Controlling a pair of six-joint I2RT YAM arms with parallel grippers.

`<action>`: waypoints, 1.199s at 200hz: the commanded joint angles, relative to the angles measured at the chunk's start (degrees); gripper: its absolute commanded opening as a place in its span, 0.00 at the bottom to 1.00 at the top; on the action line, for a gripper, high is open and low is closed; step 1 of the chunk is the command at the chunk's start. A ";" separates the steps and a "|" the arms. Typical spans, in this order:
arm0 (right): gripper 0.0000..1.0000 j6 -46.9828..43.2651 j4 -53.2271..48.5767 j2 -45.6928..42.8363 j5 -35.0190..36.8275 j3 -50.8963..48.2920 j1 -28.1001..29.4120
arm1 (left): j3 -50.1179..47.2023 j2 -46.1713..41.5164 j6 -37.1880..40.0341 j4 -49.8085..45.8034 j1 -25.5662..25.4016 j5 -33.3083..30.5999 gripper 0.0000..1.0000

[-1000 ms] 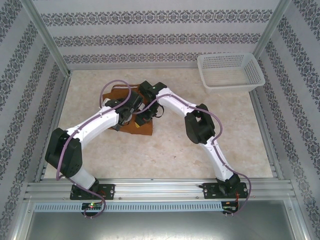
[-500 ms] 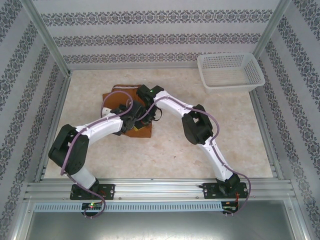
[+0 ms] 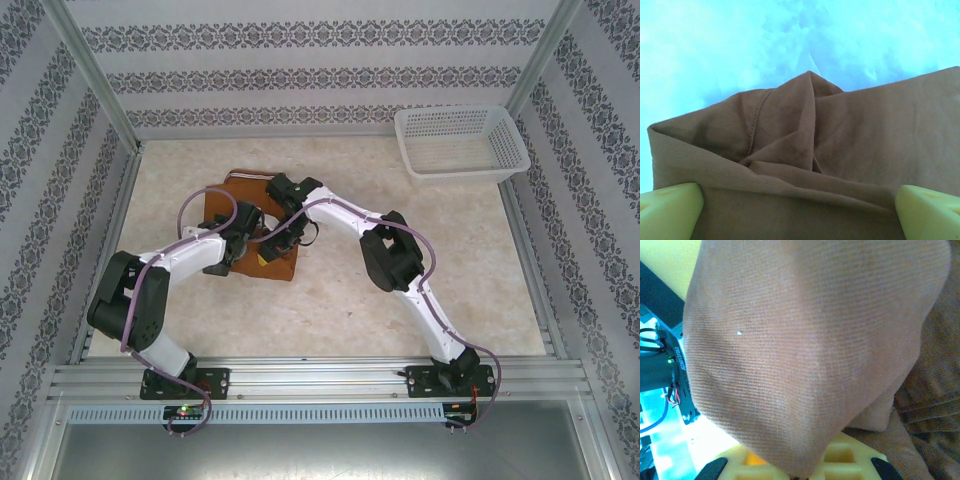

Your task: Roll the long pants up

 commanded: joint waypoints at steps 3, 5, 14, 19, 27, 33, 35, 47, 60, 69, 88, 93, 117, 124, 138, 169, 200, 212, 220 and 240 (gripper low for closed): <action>0.00 -0.65 2.17 -5.66 -4.24 -0.97 -2.11 | -3.18 3.54 1.63 -3.73 2.90 0.59 0.93; 0.00 -0.66 2.16 -5.81 -4.24 -1.18 -2.09 | -3.25 3.67 1.73 -3.39 2.96 0.77 0.90; 0.00 -0.64 2.45 -6.38 -4.16 -1.89 -2.03 | -3.43 4.06 2.69 -2.04 3.30 0.97 0.67; 0.00 -0.80 2.39 -6.74 -3.96 -2.14 -2.05 | -3.28 4.41 3.26 -1.59 3.46 0.95 0.50; 0.00 -1.08 2.39 -7.27 -3.26 -2.69 -2.03 | -2.99 5.13 3.88 -1.56 3.72 1.32 0.23; 0.00 -1.30 2.25 -7.53 -2.75 -2.98 -1.95 | -2.75 5.51 4.06 -1.89 3.90 1.81 0.03; 0.00 -1.37 2.30 -7.62 -2.57 -3.02 -1.99 | -2.61 5.59 4.07 -2.00 3.98 1.95 0.00; 0.02 -1.97 1.80 -7.95 -1.44 -3.29 -1.91 | -2.63 5.97 4.37 -1.87 4.30 2.60 0.00; 0.14 -2.62 0.99 -8.06 0.67 -3.36 -1.78 | -2.75 6.14 4.45 -1.66 4.38 3.17 0.00; 0.22 -3.54 0.35 -8.01 2.27 -3.46 -1.44 | -2.85 6.05 4.45 -1.81 4.58 3.68 0.00; 0.36 -3.88 0.75 -8.06 4.37 -4.24 -0.76 | -2.67 5.97 4.94 -2.22 4.76 4.53 0.00; 0.42 -3.89 1.07 -8.06 5.00 -4.69 -0.70 | -2.70 5.90 5.03 -2.31 4.89 4.77 0.00; 0.54 -4.17 1.65 -8.06 9.20 -5.57 0.22 | -3.04 5.20 5.82 -2.06 5.01 5.50 0.00; 0.57 -4.49 1.44 -7.97 10.52 -5.49 0.49 | -3.17 5.02 6.04 -2.07 5.10 5.66 0.00; 0.62 -4.91 1.28 -8.04 13.49 -5.45 1.00 | -3.17 4.78 6.09 -2.32 5.33 6.34 0.00; 0.68 -5.71 2.11 -9.07 20.67 -6.22 2.59 | -2.92 4.56 6.44 -2.53 5.44 7.42 0.00; 0.69 -7.47 5.77 -13.09 32.91 -10.22 5.06 | -2.65 4.50 6.36 -2.87 5.51 8.21 0.00; 0.70 -8.39 8.25 -15.41 37.82 -13.17 6.26 | -2.53 4.39 6.28 -2.95 5.52 8.41 0.00; 0.69 -9.11 10.20 -17.01 41.62 -15.42 7.15 | -2.52 4.36 6.27 -2.82 5.55 8.63 0.00; 0.70 -12.04 16.62 -21.83 51.90 -22.33 10.35 | -2.10 4.30 6.44 -2.71 5.68 9.54 0.00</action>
